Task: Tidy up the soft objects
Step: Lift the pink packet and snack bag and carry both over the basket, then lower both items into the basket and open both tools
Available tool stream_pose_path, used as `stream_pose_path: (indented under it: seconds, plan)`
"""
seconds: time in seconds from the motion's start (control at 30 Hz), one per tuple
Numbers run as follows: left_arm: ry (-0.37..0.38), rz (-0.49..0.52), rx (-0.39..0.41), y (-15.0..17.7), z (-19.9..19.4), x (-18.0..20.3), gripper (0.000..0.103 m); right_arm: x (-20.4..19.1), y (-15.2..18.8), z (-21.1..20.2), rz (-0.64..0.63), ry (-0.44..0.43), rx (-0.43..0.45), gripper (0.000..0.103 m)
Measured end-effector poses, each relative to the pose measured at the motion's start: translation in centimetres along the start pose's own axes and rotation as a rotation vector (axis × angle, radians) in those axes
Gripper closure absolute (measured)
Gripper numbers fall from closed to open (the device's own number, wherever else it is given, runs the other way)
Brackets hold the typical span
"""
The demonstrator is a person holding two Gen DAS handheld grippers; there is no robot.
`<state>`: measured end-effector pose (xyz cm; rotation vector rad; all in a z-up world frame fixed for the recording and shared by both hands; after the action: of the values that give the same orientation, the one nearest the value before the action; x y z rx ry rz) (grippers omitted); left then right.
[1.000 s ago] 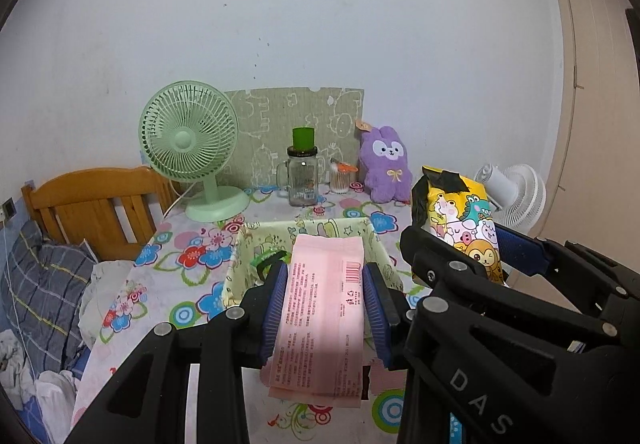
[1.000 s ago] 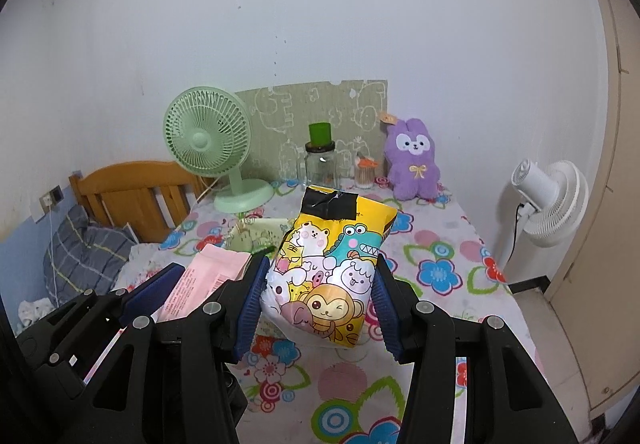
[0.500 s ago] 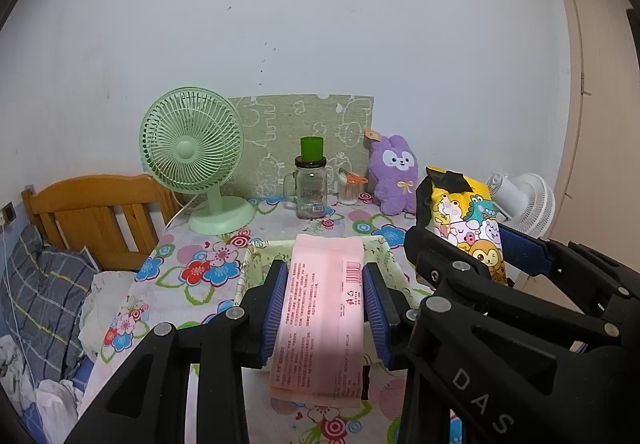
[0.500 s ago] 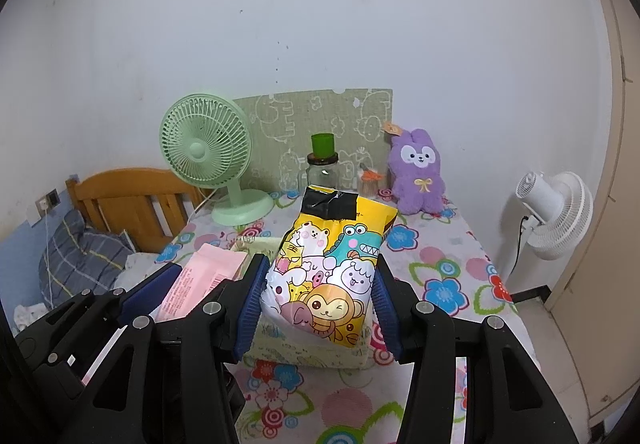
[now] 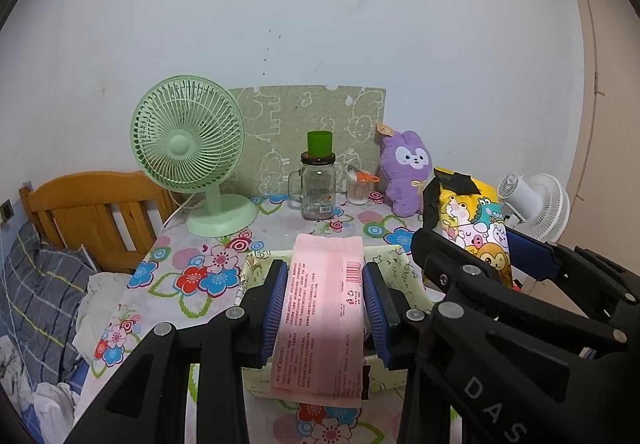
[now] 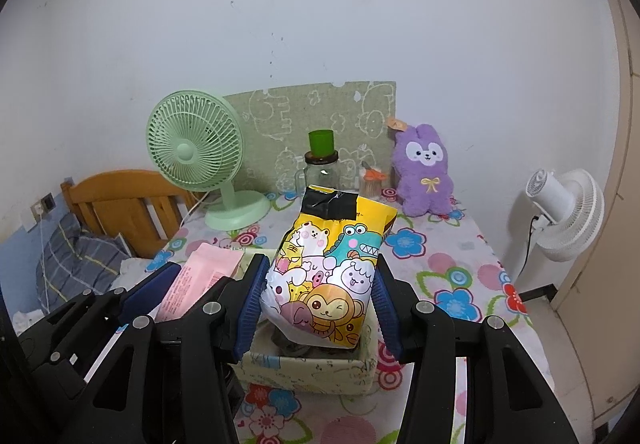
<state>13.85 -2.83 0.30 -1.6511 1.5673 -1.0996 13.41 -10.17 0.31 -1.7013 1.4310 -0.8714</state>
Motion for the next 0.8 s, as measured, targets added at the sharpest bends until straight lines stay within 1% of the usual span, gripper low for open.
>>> stream_pose_path:
  seconds: [0.43,0.6,0.73,0.8]
  plan:
    - [-0.014,-0.021,-0.035,-0.5,4.0,-0.5,0.064,0.7,-0.4,4.3,0.001,-0.024,-0.034,0.05]
    - [-0.013,-0.033,-0.051,-0.3,5.9,-0.8,0.064,1.0,-0.2,6.4,0.009,-0.027,-0.048,0.05]
    - [-0.028,-0.038,-0.061,0.0,7.6,-1.1,0.064,1.2,0.0,7.7,0.011,-0.027,-0.061,0.05]
    - [-0.021,-0.038,-0.065,0.3,8.3,-1.1,0.064,1.3,0.2,8.3,0.013,-0.026,-0.066,0.05]
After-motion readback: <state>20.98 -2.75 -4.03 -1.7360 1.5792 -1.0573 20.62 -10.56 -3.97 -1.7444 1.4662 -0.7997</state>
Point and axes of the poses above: each gripper's, at about its wrist camera, not at the fingertips, and z roughly the way its jaws point, x to its right, y to its underside, the point moved 2 cm from there along z, roughly the way its jaws point, and after that the axes turned 9 degrees about -z, right-handed, at the moved point
